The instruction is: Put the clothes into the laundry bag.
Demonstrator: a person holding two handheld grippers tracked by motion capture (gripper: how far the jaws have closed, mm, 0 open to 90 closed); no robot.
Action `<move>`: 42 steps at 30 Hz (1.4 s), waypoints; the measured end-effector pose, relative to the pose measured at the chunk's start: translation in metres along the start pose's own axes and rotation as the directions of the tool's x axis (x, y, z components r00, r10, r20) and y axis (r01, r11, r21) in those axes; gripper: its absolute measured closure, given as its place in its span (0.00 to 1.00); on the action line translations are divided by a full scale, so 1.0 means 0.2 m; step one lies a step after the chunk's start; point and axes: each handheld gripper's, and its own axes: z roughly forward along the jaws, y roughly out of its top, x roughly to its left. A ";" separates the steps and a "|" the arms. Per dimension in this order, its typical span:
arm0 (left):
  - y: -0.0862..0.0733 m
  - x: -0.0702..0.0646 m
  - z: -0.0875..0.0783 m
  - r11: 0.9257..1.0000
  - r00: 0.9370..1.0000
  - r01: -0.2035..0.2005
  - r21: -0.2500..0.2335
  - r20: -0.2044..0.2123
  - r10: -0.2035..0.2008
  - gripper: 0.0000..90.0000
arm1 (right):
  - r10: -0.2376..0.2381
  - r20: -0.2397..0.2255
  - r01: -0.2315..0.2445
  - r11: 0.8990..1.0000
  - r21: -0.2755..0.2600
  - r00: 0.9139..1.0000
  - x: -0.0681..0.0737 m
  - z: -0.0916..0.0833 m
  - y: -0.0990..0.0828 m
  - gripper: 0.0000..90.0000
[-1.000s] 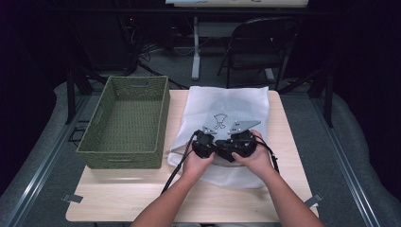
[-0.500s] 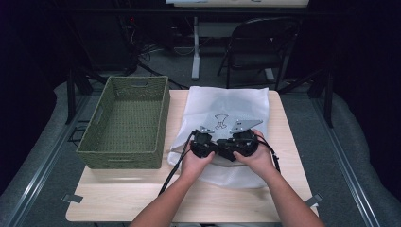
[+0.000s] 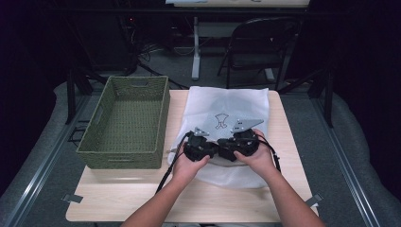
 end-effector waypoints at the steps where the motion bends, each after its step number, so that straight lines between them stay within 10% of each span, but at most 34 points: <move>1: 0.00 0.00 -0.01 1.000 1.000 -0.009 -0.006 -0.008 0.009 0.67 | -0.002 0.001 0.002 1.000 -0.001 1.000 0.00 0.00 0.00 0.99; 17: -0.10 0.05 -0.06 1.000 1.000 0.005 0.014 -0.028 -0.004 0.60 | 0.003 0.007 -0.003 1.000 -0.003 1.000 -0.01 -0.01 0.00 0.99; 42: -0.24 0.06 -0.41 0.999 0.996 -0.046 -0.021 -0.072 0.044 0.58 | 0.014 0.025 -0.014 1.000 0.021 1.000 0.03 -0.10 -0.06 0.99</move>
